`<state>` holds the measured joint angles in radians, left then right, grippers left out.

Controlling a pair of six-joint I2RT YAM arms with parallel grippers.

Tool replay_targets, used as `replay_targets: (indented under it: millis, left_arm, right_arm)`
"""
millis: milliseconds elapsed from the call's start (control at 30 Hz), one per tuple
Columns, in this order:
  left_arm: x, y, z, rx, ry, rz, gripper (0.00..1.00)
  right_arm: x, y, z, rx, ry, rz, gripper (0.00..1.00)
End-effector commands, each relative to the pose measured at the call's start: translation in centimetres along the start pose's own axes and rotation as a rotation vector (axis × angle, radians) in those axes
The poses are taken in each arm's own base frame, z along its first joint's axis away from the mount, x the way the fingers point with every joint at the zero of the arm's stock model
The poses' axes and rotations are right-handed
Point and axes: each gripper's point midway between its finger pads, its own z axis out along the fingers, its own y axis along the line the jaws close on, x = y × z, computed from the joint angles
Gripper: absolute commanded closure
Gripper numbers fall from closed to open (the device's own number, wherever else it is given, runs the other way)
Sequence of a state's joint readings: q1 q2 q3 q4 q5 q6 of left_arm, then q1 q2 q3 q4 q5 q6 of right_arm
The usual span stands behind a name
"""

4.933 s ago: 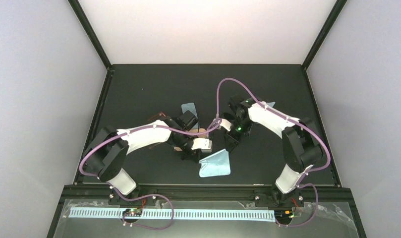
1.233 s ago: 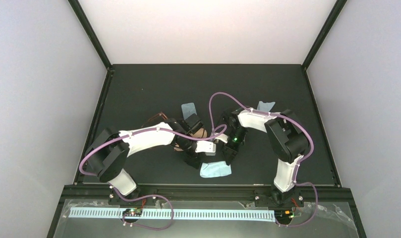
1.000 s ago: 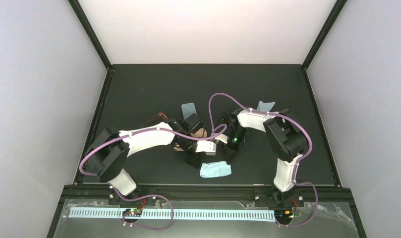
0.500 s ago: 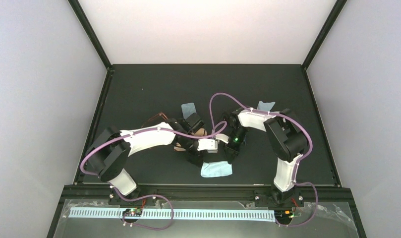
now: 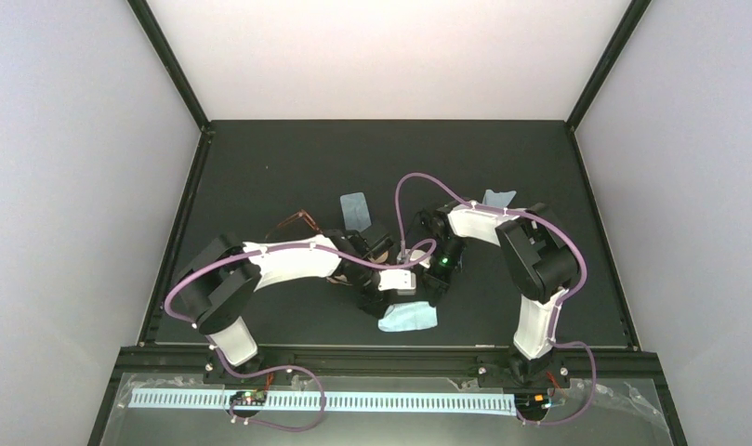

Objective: Organize the sunglasses
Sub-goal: Pick up the glasses cleaning cloth from the center of the board.

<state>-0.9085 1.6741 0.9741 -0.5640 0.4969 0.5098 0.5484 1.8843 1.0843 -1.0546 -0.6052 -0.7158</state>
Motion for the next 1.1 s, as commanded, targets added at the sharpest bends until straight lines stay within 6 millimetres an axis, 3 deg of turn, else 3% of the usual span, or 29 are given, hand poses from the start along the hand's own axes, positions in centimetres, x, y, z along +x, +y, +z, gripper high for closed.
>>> replay_targets:
  millis: [0, 433, 1067]
  left_arm:
    - [-1.2, 1.1, 0.3, -0.03, -0.013, -0.011, 0.55]
    - [-1.7, 2.0, 0.8, -0.053, -0.02, -0.037, 0.54]
    - [-1.4, 2.0, 1.6, -0.02, -0.003, -0.051, 0.88]
  right_arm:
    - [0.4, 0.0, 0.1, 0.0, 0.007, 0.011, 0.99]
    - [0.5, -0.1, 0.2, 0.0, 0.01, 0.012, 0.99]
    - [0.7, -0.1, 0.2, 0.007, 0.013, 0.013, 0.99]
